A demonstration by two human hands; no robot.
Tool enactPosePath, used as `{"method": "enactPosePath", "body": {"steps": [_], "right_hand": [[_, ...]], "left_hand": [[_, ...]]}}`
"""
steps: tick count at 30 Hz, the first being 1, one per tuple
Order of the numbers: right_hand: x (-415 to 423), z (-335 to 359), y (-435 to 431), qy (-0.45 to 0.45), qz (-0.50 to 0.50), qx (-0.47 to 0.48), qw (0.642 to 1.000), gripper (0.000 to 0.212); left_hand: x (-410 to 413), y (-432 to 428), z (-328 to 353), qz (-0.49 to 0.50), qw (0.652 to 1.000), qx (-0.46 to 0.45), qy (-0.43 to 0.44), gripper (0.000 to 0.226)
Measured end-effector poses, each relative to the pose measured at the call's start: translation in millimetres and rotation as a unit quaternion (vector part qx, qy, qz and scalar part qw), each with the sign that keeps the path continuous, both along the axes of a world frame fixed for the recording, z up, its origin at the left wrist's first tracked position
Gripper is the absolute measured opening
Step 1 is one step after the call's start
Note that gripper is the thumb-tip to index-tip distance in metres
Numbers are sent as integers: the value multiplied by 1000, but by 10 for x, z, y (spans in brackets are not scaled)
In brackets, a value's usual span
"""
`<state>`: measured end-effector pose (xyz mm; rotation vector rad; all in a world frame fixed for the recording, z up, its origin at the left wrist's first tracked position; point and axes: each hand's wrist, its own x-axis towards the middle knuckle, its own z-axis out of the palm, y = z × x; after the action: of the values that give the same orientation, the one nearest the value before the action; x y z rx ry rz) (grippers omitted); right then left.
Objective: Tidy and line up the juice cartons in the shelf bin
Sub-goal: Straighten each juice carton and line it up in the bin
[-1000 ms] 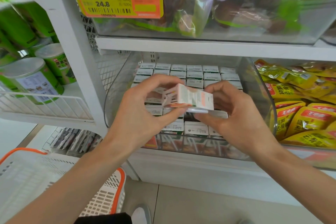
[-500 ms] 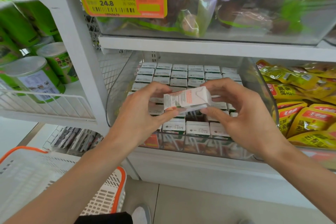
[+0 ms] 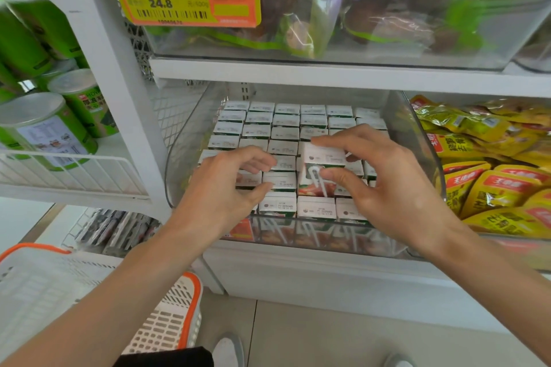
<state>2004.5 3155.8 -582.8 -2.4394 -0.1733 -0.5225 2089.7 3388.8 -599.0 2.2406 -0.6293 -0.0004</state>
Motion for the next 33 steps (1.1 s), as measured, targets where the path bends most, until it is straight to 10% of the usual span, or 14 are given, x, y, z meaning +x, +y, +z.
{"method": "enactPosePath", "body": {"steps": [33], "right_hand": [[573,-22,256,184,50,-138,972,37]], "left_hand": [[61,256,50,23,999,34,11,31]]}}
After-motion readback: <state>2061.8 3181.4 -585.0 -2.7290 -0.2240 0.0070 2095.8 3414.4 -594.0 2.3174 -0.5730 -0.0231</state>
